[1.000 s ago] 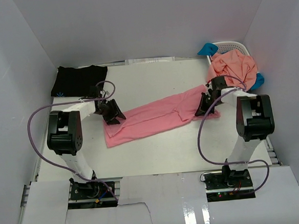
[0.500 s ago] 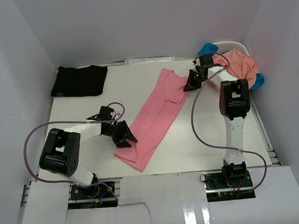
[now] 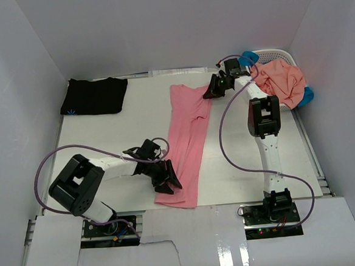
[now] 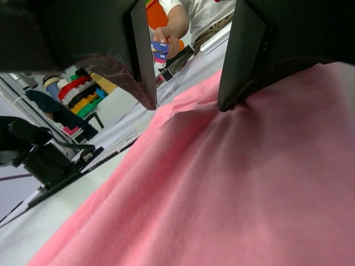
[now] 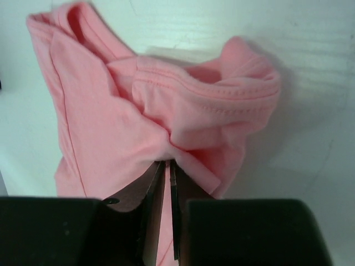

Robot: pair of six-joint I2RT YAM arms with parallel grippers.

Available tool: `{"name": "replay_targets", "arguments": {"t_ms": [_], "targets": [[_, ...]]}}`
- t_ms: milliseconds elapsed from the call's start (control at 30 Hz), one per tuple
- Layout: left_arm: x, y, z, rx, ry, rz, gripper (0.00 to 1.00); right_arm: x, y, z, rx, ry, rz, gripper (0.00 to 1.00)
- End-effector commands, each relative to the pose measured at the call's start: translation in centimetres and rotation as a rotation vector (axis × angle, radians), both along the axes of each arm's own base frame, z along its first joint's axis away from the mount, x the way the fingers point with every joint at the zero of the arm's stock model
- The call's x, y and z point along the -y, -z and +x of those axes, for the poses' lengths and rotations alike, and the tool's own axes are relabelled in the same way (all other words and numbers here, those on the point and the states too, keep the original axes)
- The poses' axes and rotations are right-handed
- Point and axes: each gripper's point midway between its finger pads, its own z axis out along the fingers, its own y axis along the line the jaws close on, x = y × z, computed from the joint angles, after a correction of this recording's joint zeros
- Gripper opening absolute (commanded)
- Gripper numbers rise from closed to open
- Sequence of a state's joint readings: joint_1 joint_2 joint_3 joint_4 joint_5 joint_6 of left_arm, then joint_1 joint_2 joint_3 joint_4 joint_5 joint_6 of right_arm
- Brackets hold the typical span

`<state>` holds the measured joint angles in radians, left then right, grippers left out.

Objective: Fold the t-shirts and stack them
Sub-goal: Rotate the tshirt 90 degrees

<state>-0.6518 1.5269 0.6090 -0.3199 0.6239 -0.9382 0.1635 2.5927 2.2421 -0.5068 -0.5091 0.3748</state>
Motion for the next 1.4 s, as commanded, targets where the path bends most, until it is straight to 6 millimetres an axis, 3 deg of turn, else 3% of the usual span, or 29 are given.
{"name": "replay_targets", "arguments": {"t_ms": [0,67,167,233,300,333,400,467,500,567,600,667,700,733,767,800,833,867,900,933,967,1000,1033,1067,1100,1200,1233,1267,1367], "targets": [[-0.5,2.4,-3.2,-0.087,0.029,0.119,0.61,1.1,1.2,2.6,0.052,0.066,-0.015,0.15],[0.9,1.2,-4.9,-0.138,0.07,0.026,0.61,1.0,1.0,3.0,0.07,0.07,-0.006,0.15],[1.9,-0.9,-5.6,-0.118,0.094,-0.03,0.61,0.9,0.6,3.4,0.088,0.071,0.004,0.15],[1.8,-2.0,-5.7,-0.108,0.093,-0.036,0.61,0.8,0.2,3.7,0.099,0.065,0.014,0.15],[2.5,-4.0,-4.3,-0.032,0.103,-0.038,0.61,0.3,-0.3,3.8,0.114,0.048,0.044,0.15],[1.6,-3.9,-3.9,-0.002,0.119,0.028,0.62,0.2,-0.7,3.9,0.119,0.047,0.054,0.15],[3.0,-6.6,-1.5,0.081,0.13,0.011,0.62,-0.2,-2.0,4.0,0.143,0.034,0.081,0.16],[3.1,-8.5,0.6,0.131,0.122,0.003,0.63,-0.3,-2.9,4.1,0.157,0.033,0.095,0.16],[4.3,-11.1,2.6,0.197,0.114,-0.046,0.63,-0.4,-4.3,4.3,0.183,0.027,0.106,0.16],[3.8,-13.4,6.5,0.294,0.079,-0.069,0.64,-0.6,-5.9,4.4,0.212,0.024,0.122,0.16],[4.1,-16.1,8.6,0.361,0.067,-0.106,0.65,-0.8,-7.7,4.5,0.243,0.016,0.136,0.16],[3.2,-17.5,12.7,0.426,0.04,-0.132,0.66,-1.1,-9.7,4.3,0.267,0.003,0.162,0.17],[3.6,-20.1,14.7,0.505,0.041,-0.165,0.66,-1.4,-12.0,3.9,0.298,-0.02,0.188,0.21],[3.5,-19.7,16.7,0.516,0.033,-0.151,0.66,-1.5,-13.0,3.5,0.31,-0.029,0.199,0.21],[3.8,-20.2,18.1,0.571,0.059,-0.152,0.66,-1.6,-16.1,2.7,0.352,-0.043,0.216,0.23],[3.9,-20.2,19.6,0.614,0.058,-0.126,0.66,-1.5,-15.3,1.6,0.319,-0.043,0.213,0.26],[4.7,-20.8,22.0,0.659,0.063,-0.123,0.66,-1.6,-16.0,0.9,0.327,-0.047,0.217,0.29],[5.1,-20.9,23.1,0.683,0.075,-0.122,0.65,-1.5,-18.7,-0.5,0.362,-0.053,0.222,0.35],[5.6,-20.9,24.2,0.72,0.103,-0.126,0.65,-1.5,-16.4,-2.3,0.297,-0.053,0.209,0.4],[6.4,-22.5,25.6,0.773,0.116,-0.153,0.65,-1.9,-16.5,-3.5,0.3,-0.064,0.205,0.41],[7.2,-20.4,26.8,0.746,0.14,-0.15,0.64,-1.6,-18.4,-4.8,0.334,-0.052,0.189,0.42],[7.7,-19.9,27.6,0.757,0.161,-0.159,0.64,-1.6,-17.9,-5.9,0.32,-0.049,0.172,0.42],[8.3,-19.8,27.9,0.751,0.184,-0.193,0.64,-1.7,-15.4,-7.9,0.254,-0.047,0.153,0.41],[9.3,-19.1,29.2,0.751,0.197,-0.217,0.64,-1.6,-16.2,-9.1,0.266,-0.04,0.141,0.38],[9.8,-18.9,29.4,0.738,0.211,-0.244,0.64,-1.7,-13.9,-10.9,0.204,-0.046,0.122,0.37],[10.7,-17.6,31.3,0.73,0.211,-0.269,0.64,-2.1,-12.9,-13.8,0.167,-0.048,0.095,0.27],[10.7,-17.2,31.8,0.732,0.204,-0.258,0.64,-2.1,-11.3,-15.2,0.13,-0.053,0.085,0.24],[10.9,-16.0,32.5,0.727,0.202,-0.248,0.63,-2.1,-11.2,-15.8,0.135,-0.047,0.073,0.14],[11.2,-14.4,33.6,0.719,0.194,-0.231,0.62,-2.6,-8.8,-18.0,0.074,-0.056,0.056,0.11]]}}
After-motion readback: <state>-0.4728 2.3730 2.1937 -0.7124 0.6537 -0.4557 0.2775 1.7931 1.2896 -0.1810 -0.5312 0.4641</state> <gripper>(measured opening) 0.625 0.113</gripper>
